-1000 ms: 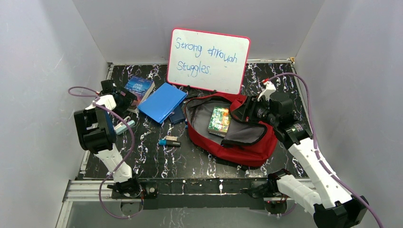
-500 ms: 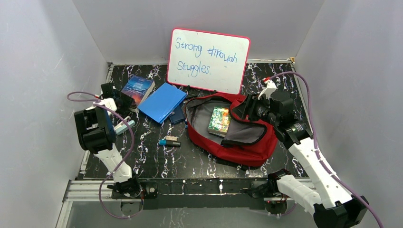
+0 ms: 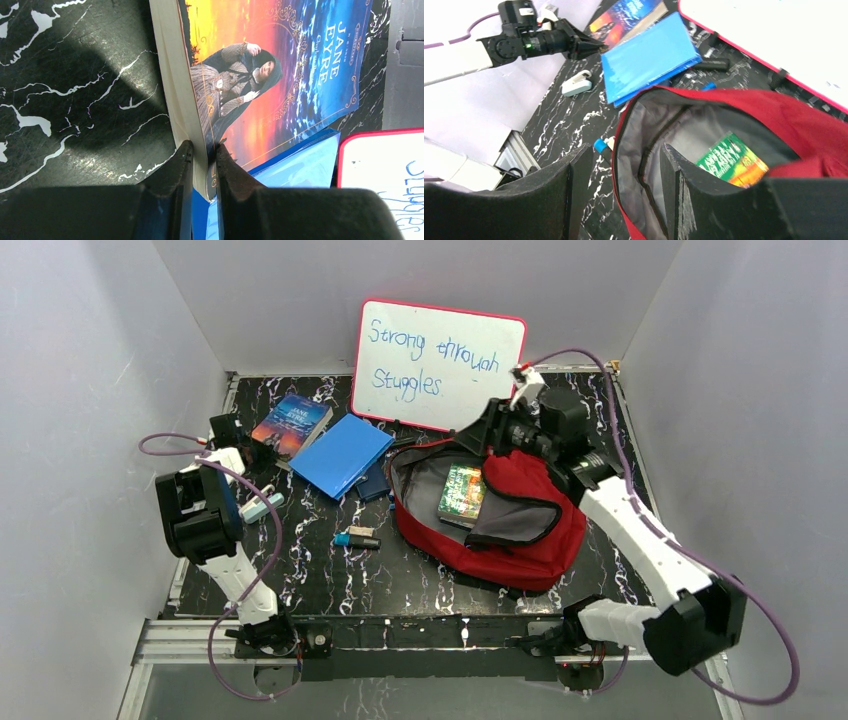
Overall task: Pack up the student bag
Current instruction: Pick up the book at the corner of the board.
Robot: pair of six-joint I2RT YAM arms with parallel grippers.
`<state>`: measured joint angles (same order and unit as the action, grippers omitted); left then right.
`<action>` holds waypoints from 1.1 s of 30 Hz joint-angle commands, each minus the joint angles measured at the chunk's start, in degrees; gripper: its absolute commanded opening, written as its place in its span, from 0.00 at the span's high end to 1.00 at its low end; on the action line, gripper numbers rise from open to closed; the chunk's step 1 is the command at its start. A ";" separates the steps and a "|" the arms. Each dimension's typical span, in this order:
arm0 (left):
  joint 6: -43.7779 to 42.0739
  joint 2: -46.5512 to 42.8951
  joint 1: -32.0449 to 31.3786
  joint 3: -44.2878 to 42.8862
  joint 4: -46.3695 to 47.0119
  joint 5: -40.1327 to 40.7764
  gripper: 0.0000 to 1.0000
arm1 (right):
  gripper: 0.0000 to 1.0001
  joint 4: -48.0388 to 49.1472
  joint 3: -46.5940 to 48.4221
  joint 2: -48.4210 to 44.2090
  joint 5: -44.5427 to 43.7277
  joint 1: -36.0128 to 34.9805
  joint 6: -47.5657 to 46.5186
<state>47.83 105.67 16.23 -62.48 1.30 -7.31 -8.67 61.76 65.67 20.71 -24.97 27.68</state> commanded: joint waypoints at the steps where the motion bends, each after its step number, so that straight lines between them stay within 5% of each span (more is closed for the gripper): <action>1: -1.53 -4.00 0.02 -1.60 -1.56 -1.52 1.00 | 0.41 8.07 6.15 6.13 1.30 -5.83 -3.54; 11: -0.81 -9.02 1.22 -4.06 -3.41 -1.49 1.00 | 0.39 11.00 14.87 23.26 -1.58 -16.08 -7.56; 21: -3.15 -12.18 1.76 -8.91 -6.98 0.83 1.00 | 0.38 12.54 12.98 24.68 -4.79 -17.55 -8.48; 27: -4.60 -13.12 1.79 -10.85 -7.74 -4.96 1.00 | 0.37 14.25 12.65 25.91 -5.42 -17.58 -9.18; 33: -5.49 -15.66 1.79 -10.32 -9.39 -7.19 1.00 | 0.32 28.20 8.81 28.25 -6.92 -20.60 -17.52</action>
<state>43.86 96.66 17.89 -70.28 -8.71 -10.24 6.48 72.58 92.38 15.53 -42.83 17.65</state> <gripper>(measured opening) 0.131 0.663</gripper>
